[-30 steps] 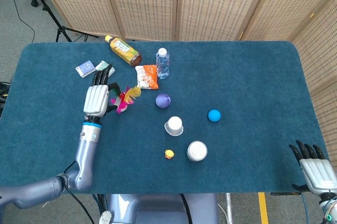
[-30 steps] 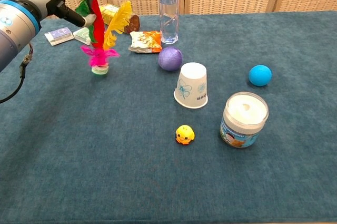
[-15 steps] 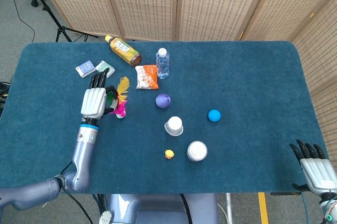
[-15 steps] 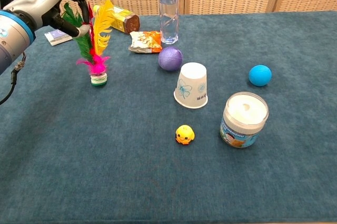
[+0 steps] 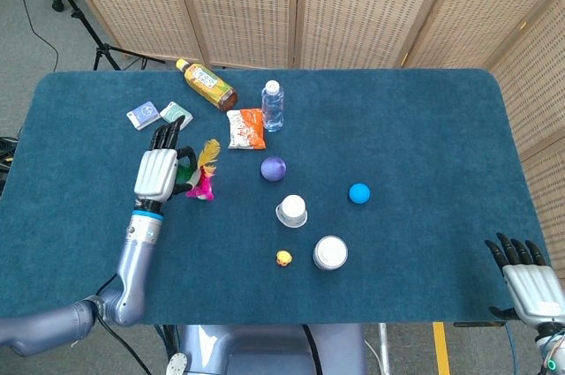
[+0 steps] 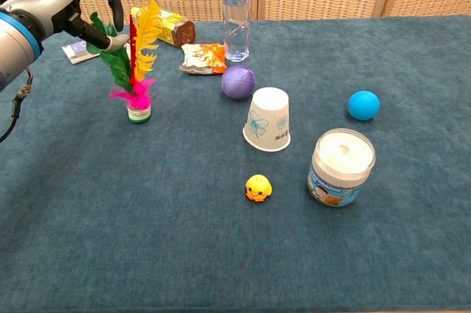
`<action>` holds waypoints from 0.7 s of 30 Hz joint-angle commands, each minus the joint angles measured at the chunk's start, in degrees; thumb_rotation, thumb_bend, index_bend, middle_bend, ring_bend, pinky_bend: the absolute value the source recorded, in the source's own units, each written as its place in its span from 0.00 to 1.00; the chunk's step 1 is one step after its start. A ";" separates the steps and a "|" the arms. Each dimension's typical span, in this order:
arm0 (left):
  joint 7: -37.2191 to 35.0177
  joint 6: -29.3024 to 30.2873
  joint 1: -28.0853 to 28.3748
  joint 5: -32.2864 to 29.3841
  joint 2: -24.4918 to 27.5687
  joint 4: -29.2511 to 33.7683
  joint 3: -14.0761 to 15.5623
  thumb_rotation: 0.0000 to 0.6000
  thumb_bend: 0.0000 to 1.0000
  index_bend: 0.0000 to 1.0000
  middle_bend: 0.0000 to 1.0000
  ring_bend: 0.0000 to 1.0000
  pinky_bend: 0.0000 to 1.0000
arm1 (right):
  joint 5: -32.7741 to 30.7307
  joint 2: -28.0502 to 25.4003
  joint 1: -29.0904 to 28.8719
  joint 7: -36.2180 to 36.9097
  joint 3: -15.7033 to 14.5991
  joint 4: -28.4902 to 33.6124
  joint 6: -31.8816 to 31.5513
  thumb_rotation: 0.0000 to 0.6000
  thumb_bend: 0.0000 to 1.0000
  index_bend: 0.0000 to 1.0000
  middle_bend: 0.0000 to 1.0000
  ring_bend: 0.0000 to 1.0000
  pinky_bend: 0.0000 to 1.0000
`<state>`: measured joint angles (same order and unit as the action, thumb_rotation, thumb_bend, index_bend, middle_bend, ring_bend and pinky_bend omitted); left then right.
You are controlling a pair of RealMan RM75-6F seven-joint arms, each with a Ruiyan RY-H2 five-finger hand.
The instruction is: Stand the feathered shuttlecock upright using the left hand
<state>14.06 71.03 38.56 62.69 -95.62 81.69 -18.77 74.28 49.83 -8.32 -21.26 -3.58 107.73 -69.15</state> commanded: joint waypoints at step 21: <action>7.80 4.66 -10.38 11.75 28.20 31.26 8.57 1.00 0.00 0.00 0.00 0.00 0.00 | 2.98 0.19 0.90 -1.94 -0.68 1.54 -1.95 1.00 0.00 0.00 0.00 0.00 0.00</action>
<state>19.61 74.07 31.03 70.23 -72.13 109.78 -13.28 77.23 50.02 -7.43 -23.16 -4.25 109.24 -71.07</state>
